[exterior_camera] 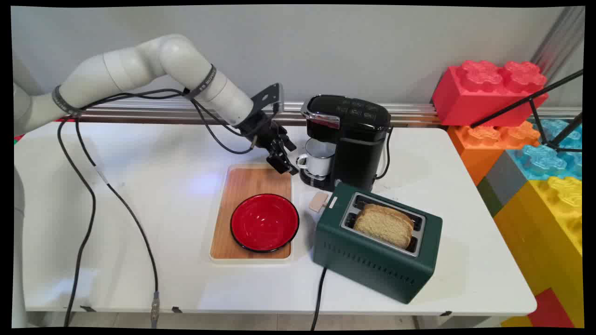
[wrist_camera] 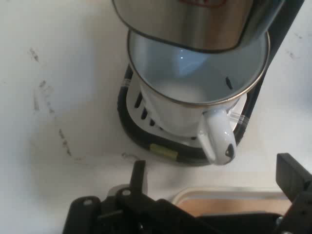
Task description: Press the toaster switch
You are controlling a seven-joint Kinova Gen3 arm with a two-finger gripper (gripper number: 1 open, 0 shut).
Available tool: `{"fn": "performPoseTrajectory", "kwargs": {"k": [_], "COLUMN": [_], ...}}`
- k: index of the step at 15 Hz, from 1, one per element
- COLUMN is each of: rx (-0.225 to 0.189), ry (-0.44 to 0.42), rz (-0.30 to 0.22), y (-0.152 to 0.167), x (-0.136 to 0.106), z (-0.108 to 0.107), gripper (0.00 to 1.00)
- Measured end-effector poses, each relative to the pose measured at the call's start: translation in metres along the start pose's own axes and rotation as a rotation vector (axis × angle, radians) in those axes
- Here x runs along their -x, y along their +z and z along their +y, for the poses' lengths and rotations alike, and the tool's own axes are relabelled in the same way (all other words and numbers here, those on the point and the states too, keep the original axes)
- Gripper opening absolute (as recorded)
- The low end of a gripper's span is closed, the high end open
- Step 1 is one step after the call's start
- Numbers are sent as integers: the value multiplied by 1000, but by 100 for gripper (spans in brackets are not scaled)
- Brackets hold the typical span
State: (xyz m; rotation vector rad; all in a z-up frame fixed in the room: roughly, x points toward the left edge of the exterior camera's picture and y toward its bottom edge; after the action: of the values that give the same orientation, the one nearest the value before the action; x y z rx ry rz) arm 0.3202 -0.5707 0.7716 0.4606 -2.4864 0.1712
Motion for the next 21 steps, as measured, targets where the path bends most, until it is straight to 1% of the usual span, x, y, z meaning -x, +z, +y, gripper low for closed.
{"fn": "performPoseTrajectory", "kwargs": {"k": [3,5,7,10,13,16,19,21], "rx": [-4,-2,3,22,54,104,154,188], "ry": [-14,-22,-22,-17,-5,31,93,146], "rz": [2,2,2,10,41,87,132,157], "y": [-15,-32,-52,-79,-106,-134,-153,-159], "x": [-3,-5,-5,-7,-12,-19,-24,-27], "z": [0,3,8,21,37,57,75,85], "gripper": [100,100,100,100,100,100,100,100]}}
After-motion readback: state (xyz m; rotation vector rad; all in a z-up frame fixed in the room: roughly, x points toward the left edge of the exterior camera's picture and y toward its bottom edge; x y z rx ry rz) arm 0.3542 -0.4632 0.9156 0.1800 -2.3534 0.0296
